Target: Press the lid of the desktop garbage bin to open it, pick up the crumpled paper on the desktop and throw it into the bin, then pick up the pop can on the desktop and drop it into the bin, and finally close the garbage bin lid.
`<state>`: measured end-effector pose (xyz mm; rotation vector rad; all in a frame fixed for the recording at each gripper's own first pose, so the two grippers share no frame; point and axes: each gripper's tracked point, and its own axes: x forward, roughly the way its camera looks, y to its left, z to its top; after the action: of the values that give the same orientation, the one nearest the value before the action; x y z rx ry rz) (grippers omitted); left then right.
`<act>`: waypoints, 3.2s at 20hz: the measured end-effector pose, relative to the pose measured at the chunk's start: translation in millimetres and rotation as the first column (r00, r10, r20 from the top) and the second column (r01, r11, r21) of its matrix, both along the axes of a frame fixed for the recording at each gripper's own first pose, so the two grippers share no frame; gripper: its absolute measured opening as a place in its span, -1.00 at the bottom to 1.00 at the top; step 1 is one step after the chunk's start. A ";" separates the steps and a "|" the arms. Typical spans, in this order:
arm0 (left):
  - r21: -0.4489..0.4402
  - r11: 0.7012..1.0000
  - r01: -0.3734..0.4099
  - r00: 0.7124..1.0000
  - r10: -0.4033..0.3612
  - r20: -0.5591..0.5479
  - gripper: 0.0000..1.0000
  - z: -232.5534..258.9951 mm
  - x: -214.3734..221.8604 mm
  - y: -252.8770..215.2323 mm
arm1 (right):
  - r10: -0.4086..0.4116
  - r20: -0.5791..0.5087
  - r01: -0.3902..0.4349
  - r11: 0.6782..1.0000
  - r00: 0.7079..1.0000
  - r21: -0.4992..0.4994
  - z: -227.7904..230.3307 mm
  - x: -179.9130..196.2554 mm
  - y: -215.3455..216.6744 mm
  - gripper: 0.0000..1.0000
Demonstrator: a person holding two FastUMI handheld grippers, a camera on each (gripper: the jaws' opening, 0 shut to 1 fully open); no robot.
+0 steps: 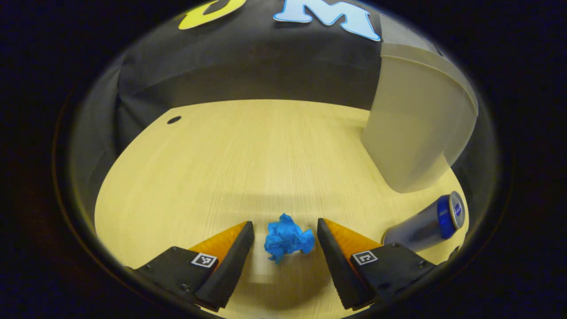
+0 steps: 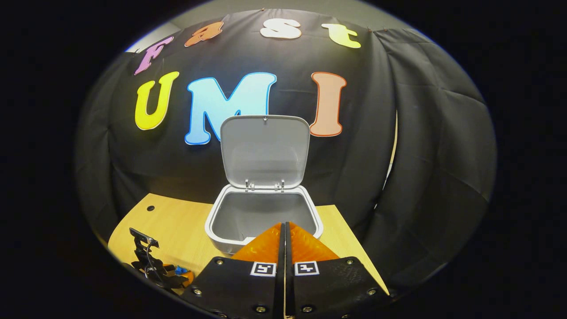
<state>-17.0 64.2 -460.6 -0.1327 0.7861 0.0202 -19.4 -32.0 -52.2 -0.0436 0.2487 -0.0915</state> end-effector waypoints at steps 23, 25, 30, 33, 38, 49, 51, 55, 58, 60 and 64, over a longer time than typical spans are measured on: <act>0.077 0.997 -0.008 0.992 -0.002 0.125 -0.05 100.8 36.6 11.3 | 0.009 -0.010 -0.009 0.999 1.000 0.036 -11.2 -3.3 -2.8 -0.98; 0.090 0.996 -0.003 0.984 -0.013 0.177 -0.03 110.4 37.1 0.0 | 0.013 -0.004 -0.013 0.999 1.000 0.046 -11.4 -3.8 -2.3 -0.98; 0.136 0.990 0.041 0.955 -0.079 0.286 -0.10 178.7 47.8 -18.0 | 0.018 0.015 -0.019 0.997 1.000 0.070 -11.4 -5.3 -1.9 -0.98; 0.125 0.992 0.035 0.932 -0.078 0.355 0.00 219.3 63.4 -22.0 | 0.015 0.026 -0.017 0.996 1.000 0.084 -13.3 -4.7 -2.1 -0.98; 0.145 0.988 0.055 0.883 -0.116 0.455 0.00 290.6 88.5 -33.7 | -0.001 0.040 -0.004 0.993 0.999 0.119 -17.8 -7.9 -2.8 -0.98; 0.212 0.956 0.204 0.747 -0.292 0.597 0.00 392.9 114.0 -131.6 | -0.061 0.063 0.047 0.980 0.996 0.194 -31.4 -40.1 -25.3 -0.98; 0.206 0.953 0.222 0.727 -0.303 0.616 0.00 407.1 119.9 -150.6 | -0.081 0.059 0.068 0.977 0.995 0.200 -36.6 -46.0 -37.3 -0.98; 0.225 0.938 0.265 0.692 -0.348 0.633 -0.02 422.6 131.9 -186.4 | -0.134 0.055 0.119 0.968 0.989 0.221 -41.7 -54.5 -60.3 -0.98; 0.235 0.926 0.296 0.675 -0.376 0.634 -0.12 423.2 138.2 -208.4 | -0.169 0.052 0.153 0.961 0.984 0.231 -45.4 -60.8 -75.6 -0.99; 0.227 0.920 0.318 0.668 -0.388 0.635 -0.12 420.1 141.3 -222.1 | -0.188 0.046 0.173 0.957 0.981 0.234 -48.3 -64.4 -84.8 -0.98; 0.222 0.918 0.328 0.665 -0.391 0.636 0.15 416.5 145.1 -231.8 | -0.211 0.036 0.197 0.951 0.977 0.240 -52.8 -68.8 -97.3 -0.99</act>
<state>128.1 -167.6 -44.2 0.1087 0.0618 -0.3601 -88.2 -129.3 -105.0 0.2218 0.2005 -0.2685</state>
